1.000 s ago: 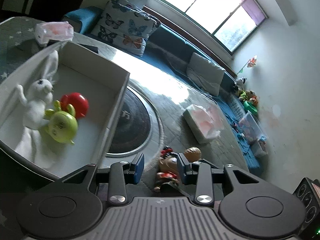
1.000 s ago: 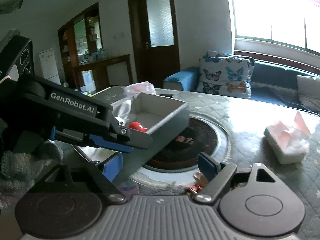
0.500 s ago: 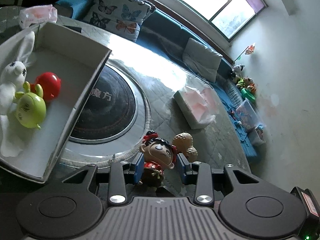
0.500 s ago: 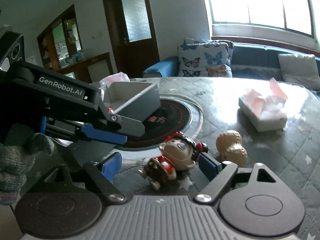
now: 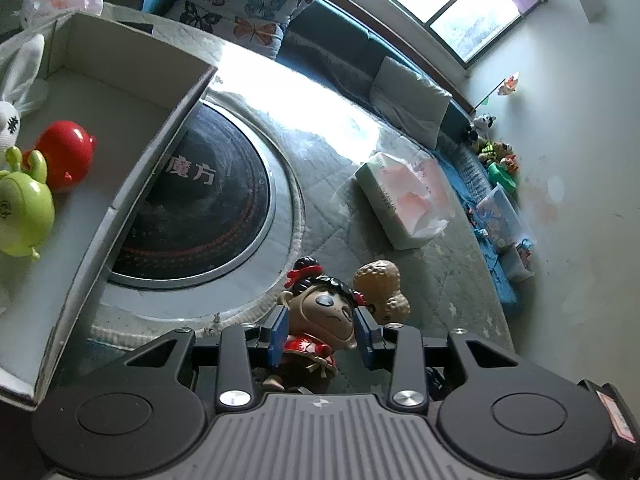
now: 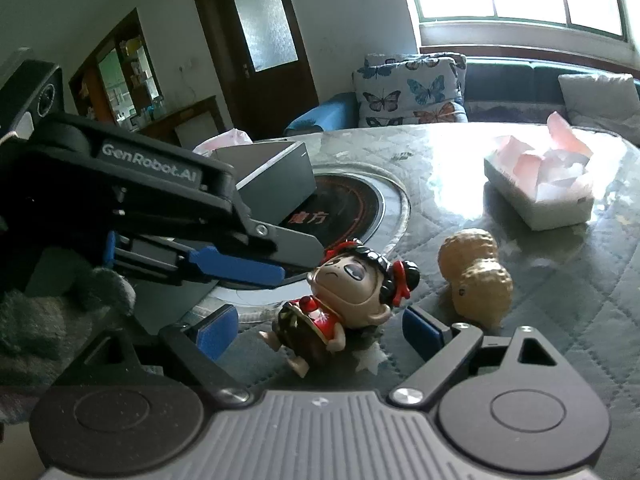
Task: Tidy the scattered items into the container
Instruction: 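Close the left gripper on the cartoon boy figurine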
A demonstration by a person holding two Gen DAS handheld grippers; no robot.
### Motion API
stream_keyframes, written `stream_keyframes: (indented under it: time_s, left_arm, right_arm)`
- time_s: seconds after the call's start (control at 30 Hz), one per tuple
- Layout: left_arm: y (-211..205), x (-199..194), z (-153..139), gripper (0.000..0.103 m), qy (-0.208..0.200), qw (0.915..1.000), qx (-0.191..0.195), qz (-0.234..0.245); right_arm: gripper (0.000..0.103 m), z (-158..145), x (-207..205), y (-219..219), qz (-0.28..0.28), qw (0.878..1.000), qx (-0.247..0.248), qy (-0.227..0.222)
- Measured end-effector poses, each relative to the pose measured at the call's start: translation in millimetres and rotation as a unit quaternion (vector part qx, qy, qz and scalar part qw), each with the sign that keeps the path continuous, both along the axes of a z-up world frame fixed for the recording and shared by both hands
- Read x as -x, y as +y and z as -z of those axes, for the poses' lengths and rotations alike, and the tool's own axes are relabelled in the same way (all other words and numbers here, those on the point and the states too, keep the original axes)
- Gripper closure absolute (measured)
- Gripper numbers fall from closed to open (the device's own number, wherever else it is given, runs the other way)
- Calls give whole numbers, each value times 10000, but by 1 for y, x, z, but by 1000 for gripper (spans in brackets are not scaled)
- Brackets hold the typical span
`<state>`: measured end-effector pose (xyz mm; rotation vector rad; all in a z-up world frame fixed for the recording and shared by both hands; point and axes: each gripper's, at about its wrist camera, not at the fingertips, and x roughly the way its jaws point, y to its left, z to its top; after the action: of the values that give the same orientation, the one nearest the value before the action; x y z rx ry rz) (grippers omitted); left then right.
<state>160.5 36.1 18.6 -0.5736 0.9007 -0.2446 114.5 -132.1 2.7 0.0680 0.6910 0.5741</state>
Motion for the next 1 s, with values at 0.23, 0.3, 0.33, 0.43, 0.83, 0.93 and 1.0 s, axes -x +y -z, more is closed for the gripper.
stream_keyframes:
  time_s: [0.23, 0.3, 0.33, 0.43, 0.83, 0.93, 1.0]
  left_arm:
    - [2, -7, 10, 65, 120, 9999, -17, -9]
    - [3, -9, 13, 65, 158, 9999, 5, 1]
    - [3, -9, 14, 64, 165, 9999, 48, 11]
    - [3, -10, 15, 65, 165, 9998, 109, 74]
    - [-1, -14, 16, 63, 210, 9993, 150, 260]
    - [0, -14, 17, 63, 230, 9992, 190, 272]
    - [1, -15, 17, 62, 260, 9991, 229, 255]
  right_arm:
    - [12, 9, -11, 4, 30, 9998, -71, 187]
    - [12, 11, -13, 4, 41, 9997, -84, 219]
    - [12, 12, -15, 4, 49, 9997, -95, 240]
    - [12, 15, -20, 4, 47, 9995, -104, 282]
    - [20, 19, -26, 7, 41, 9994, -60, 331]
    - [25, 20, -26, 4, 62, 9993, -73, 356]
    - [26, 20, -26, 3, 57, 9993, -79, 358]
